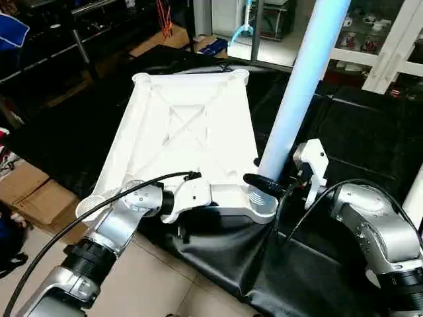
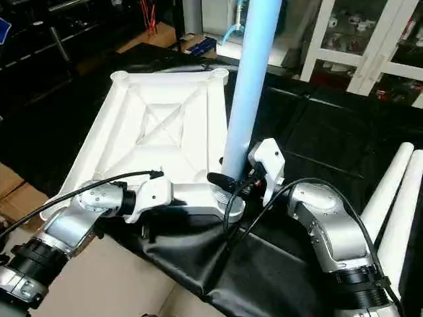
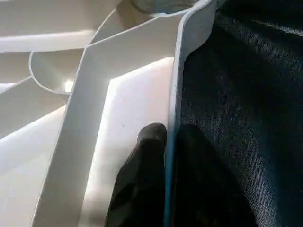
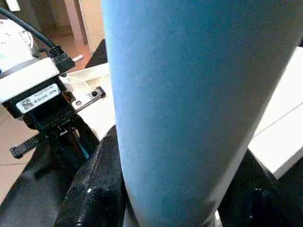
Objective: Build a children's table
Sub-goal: Pick table leg
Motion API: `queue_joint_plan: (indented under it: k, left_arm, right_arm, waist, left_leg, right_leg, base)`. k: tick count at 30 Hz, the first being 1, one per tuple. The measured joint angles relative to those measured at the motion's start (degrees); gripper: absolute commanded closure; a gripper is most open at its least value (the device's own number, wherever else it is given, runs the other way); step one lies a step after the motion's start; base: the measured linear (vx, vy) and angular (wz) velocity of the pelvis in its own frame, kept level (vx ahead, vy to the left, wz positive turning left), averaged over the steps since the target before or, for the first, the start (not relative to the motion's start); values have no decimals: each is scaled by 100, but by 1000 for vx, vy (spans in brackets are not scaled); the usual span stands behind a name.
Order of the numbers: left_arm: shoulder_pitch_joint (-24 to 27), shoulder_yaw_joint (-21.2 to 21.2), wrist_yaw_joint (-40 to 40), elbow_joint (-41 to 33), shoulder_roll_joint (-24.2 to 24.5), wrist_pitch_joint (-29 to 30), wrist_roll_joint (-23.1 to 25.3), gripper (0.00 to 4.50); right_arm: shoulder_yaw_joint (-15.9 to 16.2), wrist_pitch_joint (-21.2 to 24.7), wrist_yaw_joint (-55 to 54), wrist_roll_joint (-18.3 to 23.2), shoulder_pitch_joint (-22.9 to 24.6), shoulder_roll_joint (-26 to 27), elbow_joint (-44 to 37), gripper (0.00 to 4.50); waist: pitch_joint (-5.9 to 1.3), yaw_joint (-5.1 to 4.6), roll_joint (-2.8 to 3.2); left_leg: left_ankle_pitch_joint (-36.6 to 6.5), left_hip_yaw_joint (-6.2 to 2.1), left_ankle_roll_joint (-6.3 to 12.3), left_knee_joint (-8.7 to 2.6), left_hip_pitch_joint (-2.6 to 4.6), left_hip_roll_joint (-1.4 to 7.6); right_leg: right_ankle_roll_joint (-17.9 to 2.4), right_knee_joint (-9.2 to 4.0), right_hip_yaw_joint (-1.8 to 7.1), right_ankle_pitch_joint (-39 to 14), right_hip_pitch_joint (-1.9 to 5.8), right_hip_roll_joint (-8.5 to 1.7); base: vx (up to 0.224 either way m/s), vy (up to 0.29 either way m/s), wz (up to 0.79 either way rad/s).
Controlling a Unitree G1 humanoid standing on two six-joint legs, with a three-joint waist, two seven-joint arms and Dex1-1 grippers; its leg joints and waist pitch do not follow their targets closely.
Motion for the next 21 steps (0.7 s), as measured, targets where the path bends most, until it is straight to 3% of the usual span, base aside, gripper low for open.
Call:
queue_joint_plan:
  k: [8, 21]
  left_arm:
    - [-46, -83, -161, -108, 30, 368, -10, 447]
    - [18, -75, -207, -281, 64, 470, -51, 447]
  right_arm:
    - [1, -22, 21, -25, -5, -34, 53, 262]
    - [68, -26, 242, -25, -9, -57, 71, 262]
  waist:
    - [-1, -14, -1]
    - [1, -16, -11]
  left_leg:
    - [0, 1, 1, 0, 6, 0]
    - [0, 1, 2, -1, 7, 1]
  right_leg:
    - [0, 0, 1, 0, 2, 0]
    - [1, 0, 0, 0, 3, 2]
  base:
    - [0, 0, 0]
    - [0, 0, 0]
